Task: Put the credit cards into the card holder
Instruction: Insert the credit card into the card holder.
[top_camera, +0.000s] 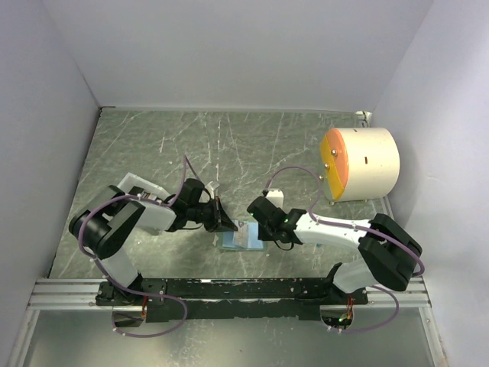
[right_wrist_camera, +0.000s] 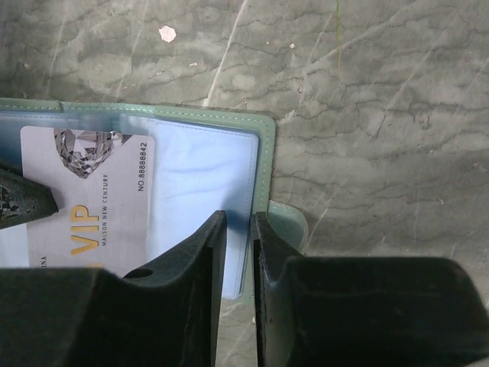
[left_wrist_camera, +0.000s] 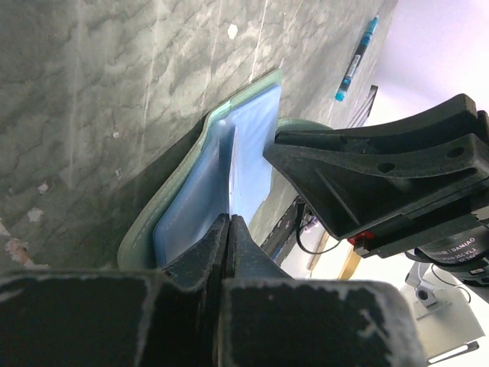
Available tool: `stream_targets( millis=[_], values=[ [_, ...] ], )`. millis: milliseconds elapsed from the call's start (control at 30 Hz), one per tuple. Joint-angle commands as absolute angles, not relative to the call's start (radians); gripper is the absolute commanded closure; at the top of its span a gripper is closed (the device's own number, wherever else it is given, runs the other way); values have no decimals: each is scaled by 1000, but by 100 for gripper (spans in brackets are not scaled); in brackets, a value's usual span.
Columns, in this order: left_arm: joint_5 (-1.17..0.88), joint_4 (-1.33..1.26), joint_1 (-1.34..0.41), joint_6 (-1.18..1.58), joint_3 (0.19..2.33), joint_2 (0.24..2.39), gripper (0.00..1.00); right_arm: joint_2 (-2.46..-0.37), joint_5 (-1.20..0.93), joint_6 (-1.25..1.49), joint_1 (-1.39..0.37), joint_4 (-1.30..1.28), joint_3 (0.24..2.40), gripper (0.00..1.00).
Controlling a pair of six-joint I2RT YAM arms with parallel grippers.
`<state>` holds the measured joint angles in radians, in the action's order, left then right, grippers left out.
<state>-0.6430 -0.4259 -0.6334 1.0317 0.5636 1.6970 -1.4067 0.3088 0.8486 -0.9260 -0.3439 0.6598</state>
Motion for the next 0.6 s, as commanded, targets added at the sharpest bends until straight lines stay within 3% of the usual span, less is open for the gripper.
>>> stream_targets(
  millis=[0,567],
  values=[
    [-629,-485,-644,1057,542,1696,93,-1422,346,838,-924,-332,611,82],
    [-628,-627,-657,1146,485,1765,93,-1407,342,844,-924,-329,598,83]
  ],
)
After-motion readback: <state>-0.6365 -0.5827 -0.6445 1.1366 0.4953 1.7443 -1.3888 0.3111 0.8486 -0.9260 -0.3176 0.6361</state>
